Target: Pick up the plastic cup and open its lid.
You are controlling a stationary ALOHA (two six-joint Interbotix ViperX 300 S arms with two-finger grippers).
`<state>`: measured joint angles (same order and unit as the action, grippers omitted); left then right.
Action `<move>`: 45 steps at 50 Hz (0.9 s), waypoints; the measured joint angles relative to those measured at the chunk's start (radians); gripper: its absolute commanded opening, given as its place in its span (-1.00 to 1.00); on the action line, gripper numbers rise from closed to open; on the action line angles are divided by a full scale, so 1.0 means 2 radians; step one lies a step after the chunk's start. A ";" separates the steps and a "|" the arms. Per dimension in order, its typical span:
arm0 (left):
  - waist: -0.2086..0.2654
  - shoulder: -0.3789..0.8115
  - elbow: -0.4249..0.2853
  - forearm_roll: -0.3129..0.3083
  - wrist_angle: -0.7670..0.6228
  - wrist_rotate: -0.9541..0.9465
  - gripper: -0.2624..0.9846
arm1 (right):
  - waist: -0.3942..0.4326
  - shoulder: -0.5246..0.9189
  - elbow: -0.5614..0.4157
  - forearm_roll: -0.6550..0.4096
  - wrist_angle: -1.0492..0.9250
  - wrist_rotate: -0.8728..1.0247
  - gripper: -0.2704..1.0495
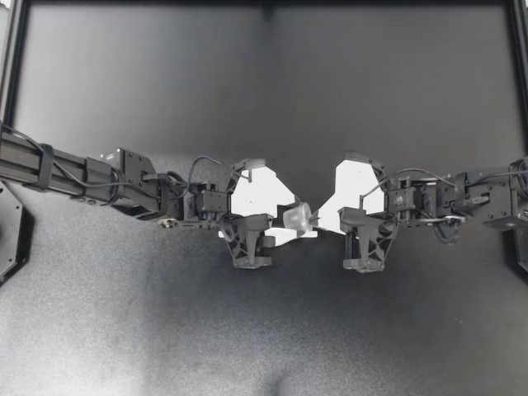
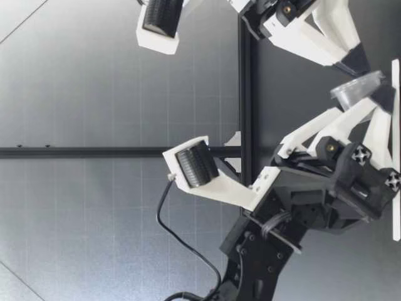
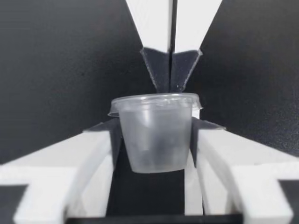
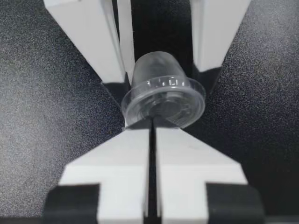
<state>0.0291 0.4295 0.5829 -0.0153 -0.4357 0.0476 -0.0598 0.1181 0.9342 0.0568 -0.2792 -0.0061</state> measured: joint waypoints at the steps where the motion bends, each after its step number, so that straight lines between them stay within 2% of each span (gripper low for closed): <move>1: 0.000 0.000 0.000 0.000 0.000 0.000 -0.04 | -0.001 -0.001 -0.001 0.000 0.000 0.000 -0.83; 6: -0.001 0.000 -0.001 -0.001 0.000 -0.003 -0.14 | 0.000 -0.005 -0.001 -0.001 0.000 0.000 -0.83; 11: 0.000 0.000 0.000 0.000 -0.002 -0.003 -0.14 | 0.000 -0.032 0.002 -0.001 -0.002 0.000 -0.83; 22: -0.001 -0.009 0.025 -0.002 -0.033 -0.012 -0.14 | 0.000 -0.145 0.025 -0.014 -0.035 -0.003 -0.82; 28: -0.002 -0.036 0.054 -0.002 -0.088 -0.027 -0.14 | -0.001 -0.200 0.044 -0.032 -0.091 -0.004 -0.78; 34: -0.003 -0.067 0.090 -0.002 -0.169 -0.049 -0.14 | -0.001 -0.220 0.051 -0.067 -0.139 -0.014 -0.67; 40: -0.004 -0.090 0.119 -0.002 -0.249 -0.067 -0.14 | -0.001 -0.222 0.050 -0.107 -0.160 -0.048 -0.48; 45: -0.003 -0.100 0.133 -0.002 -0.308 -0.082 -0.14 | 0.000 -0.220 0.044 -0.118 -0.163 -0.085 -0.26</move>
<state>0.0230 0.2286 0.8498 -0.0199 -1.0508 -0.1166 -0.0598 -0.3221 1.0232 -0.1795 -0.6059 -0.1764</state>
